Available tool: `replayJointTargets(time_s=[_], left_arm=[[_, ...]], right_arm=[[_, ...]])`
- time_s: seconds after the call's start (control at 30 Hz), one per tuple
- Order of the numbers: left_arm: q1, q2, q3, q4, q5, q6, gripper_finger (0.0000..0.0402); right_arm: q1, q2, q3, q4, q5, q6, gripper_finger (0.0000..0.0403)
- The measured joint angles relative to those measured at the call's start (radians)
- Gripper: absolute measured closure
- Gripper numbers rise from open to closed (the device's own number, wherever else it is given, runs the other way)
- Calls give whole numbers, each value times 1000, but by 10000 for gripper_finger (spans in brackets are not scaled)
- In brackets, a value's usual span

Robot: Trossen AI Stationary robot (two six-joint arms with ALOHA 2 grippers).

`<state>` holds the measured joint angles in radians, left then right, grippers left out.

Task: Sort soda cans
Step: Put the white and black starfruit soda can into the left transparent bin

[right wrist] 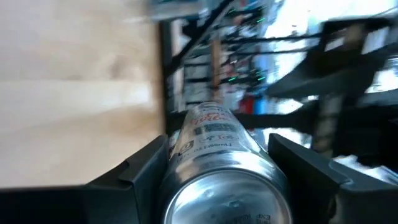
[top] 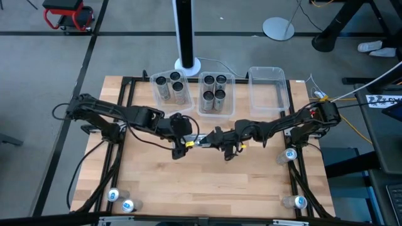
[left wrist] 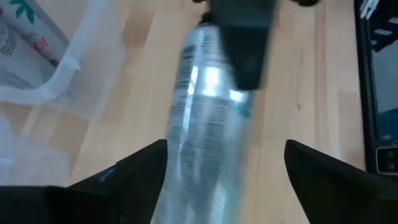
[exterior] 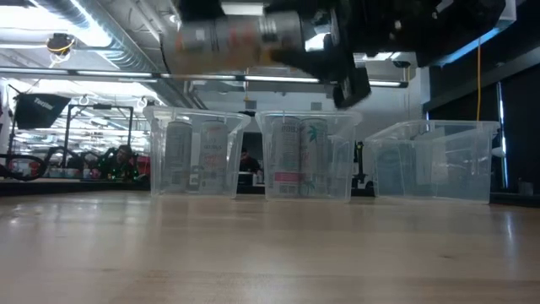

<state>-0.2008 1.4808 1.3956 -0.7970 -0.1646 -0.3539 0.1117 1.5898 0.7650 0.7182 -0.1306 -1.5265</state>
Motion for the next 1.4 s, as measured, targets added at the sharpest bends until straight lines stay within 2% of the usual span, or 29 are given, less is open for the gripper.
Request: replayJointTargets(time_s=[0.2, 0.37, 0.47, 0.53, 0.67, 0.77, 0.83, 1.03, 1.13, 1.2, 1.4], left_arm=[[-4, -33, 10, -38, 3, 1, 82], [-24, -39, 2, -102, -98, -4, 86], [-64, -44, -55, -85, -200, -9, 87], [-91, -58, -115, -58, -227, -26, 87], [-136, -116, -263, 102, -290, -36, 87], [-160, -171, -395, 293, -337, -14, 87], [-168, -214, -491, 451, -363, 13, 87], [-160, -245, -750, 1222, -388, 269, 87], [-142, -219, -834, 1556, -381, 372, 87], [-128, -198, -862, 1713, -358, 427, 87], [-93, -121, -861, 2006, -213, 497, 87]], right_arm=[[-2, -87, 2, -131, 50, 0, 156], [7, -138, 1, -259, 58, 8, 156], [9, -223, 1, -390, 115, 4, 156], [7, -291, 1, -484, 136, 8, 156], [6, -434, 1, -614, 185, 27, 156], [6, -521, -13, -636, 192, 30, 156], [6, -555, -30, -578, 184, 27, 156], [6, -570, -128, -196, 90, -20, 156], [6, -515, -165, 38, 44, -23, 156], [6, -464, -172, 149, 8, -22, 156], [6, -287, -171, 459, -26, 3, 156]])
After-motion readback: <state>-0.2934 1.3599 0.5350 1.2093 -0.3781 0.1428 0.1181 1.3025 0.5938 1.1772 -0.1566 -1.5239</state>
